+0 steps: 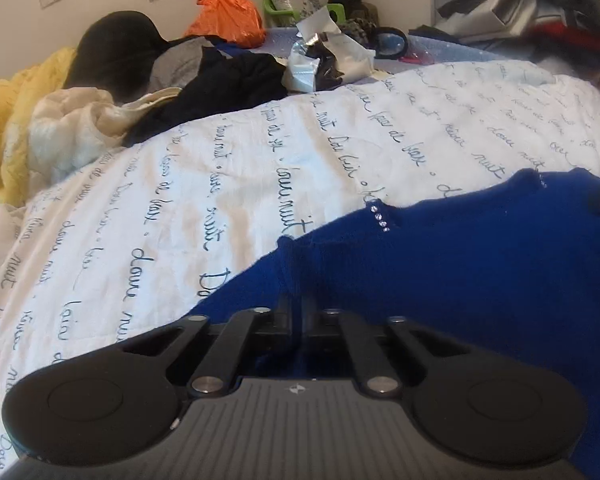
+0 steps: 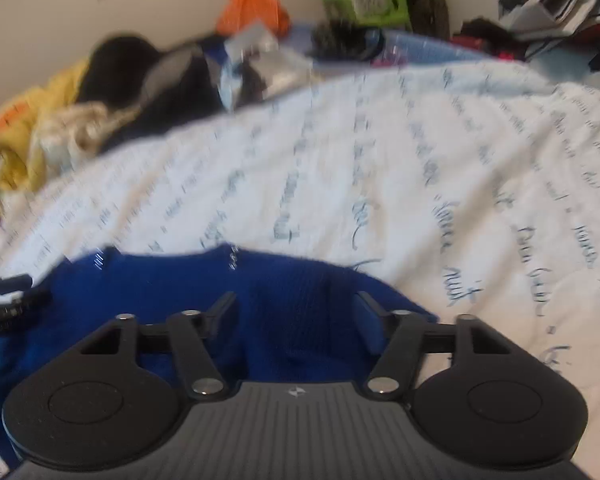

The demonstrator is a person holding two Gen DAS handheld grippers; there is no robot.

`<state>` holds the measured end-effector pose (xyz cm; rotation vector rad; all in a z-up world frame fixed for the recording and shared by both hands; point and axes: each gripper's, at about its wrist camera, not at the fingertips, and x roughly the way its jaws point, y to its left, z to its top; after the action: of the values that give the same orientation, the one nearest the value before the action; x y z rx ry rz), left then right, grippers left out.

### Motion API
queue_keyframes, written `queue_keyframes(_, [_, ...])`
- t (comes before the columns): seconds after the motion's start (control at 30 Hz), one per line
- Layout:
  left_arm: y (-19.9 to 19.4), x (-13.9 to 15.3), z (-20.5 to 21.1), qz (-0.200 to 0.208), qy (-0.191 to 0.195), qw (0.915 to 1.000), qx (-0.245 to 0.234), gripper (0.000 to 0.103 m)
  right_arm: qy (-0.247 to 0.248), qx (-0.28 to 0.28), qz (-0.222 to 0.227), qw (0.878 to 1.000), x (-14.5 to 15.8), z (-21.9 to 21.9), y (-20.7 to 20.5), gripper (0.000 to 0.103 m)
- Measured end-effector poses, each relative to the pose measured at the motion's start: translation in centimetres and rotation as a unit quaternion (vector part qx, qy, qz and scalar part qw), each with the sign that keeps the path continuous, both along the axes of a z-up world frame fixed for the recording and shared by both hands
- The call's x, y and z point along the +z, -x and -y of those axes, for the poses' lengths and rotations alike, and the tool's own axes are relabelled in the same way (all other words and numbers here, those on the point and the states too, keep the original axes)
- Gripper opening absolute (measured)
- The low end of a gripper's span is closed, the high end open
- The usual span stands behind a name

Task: Fold small clothes
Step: 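Open both tools to release the folded edge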

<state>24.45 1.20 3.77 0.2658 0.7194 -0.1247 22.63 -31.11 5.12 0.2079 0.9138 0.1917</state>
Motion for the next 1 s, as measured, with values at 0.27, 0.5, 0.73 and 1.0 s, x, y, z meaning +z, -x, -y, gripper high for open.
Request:
queue_keyframes(0.27, [1.2,-1.3,-1.7,0.034,-0.026,0.9987,0.028,0.008,0.008,-0.032,0.053,0.998,-0.6,1.4,0.4,0.013])
queue_keyframes(0.5, [5.6,3.2,-1.4,0.098,0.076,0.9923,0.006,0.031,-0.042,-0.063,0.136,0.988,3.0,2.6,7.0,0.064])
queue_keyframes(0.73, [3.2,-0.1,-0.4,0.012,0.066,0.9973,0.031,0.047,0.063,0.029,0.083,0.994,-1.0,-1.9,6.6,0.064])
queue_keyframes(1.0, [17.4,2.9,-9.8,0.029,0.206,0.9672,0.146,0.096,-0.09,-0.064,0.01,0.994,0.6,6.2,17.9,0.09])
